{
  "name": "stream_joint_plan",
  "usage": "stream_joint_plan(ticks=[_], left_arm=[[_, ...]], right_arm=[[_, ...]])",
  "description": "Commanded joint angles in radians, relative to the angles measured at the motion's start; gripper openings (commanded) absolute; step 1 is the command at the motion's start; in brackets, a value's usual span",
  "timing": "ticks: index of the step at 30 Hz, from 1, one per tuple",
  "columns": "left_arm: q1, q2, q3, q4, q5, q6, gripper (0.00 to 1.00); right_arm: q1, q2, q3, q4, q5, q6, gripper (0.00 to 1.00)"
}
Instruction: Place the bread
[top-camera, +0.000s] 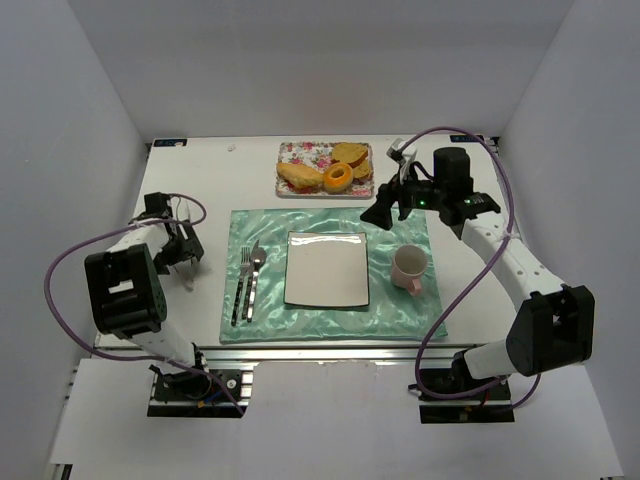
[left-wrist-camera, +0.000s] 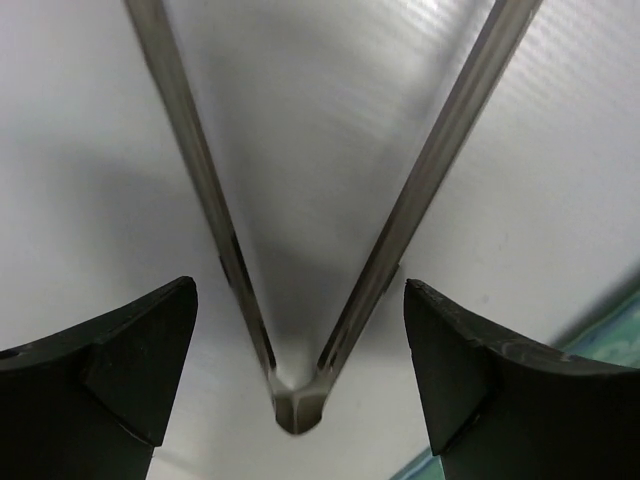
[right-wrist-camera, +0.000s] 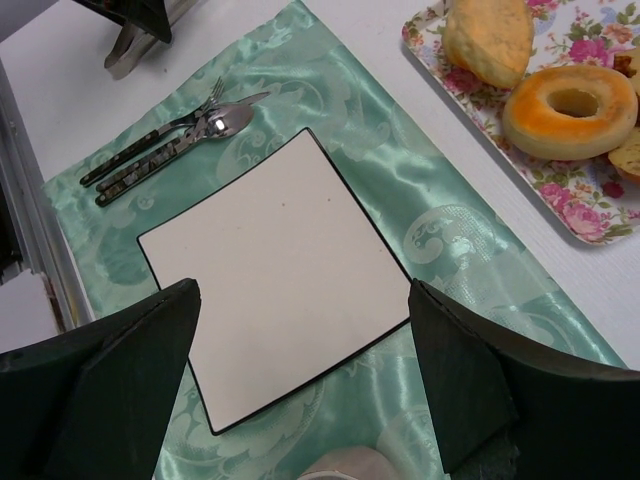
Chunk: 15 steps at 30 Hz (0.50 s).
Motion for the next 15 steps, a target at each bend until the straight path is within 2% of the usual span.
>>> stream_joint_plan(ticks=[1,8,12,13,14,15], left_arm=[[-0.003,0.023,0.027,0.090,-0.006,0.024,0.93],[-0.003,0.066,0.011,0.168,-0.027,0.016,0.89],[-0.003,0.067,-0.007,0.199,-0.033,0.013,0.82],[-0.003,0.066,-0.010,0.203,-0.023,0.013,0.72],[-0.003,0.066,-0.013,0.206,-0.014,0.013,0.72],[-0.003,0.057,-0.016,0.209,-0.006,0.013,0.68]], right_arm=[[-0.018,-0.021,-0.004,0.045,-0.032,0.024,0.89],[-0.038,-0.015,0.011,0.032,-0.045,0.036,0.89],[-0.050,-0.007,0.019,0.032,-0.056,0.048,0.89],[-0.051,-0.007,0.019,0.032,-0.056,0.048,0.89],[-0.051,-0.007,0.021,0.032,-0.056,0.048,0.89],[-0.051,-0.008,0.021,0.031,-0.058,0.048,0.89]])
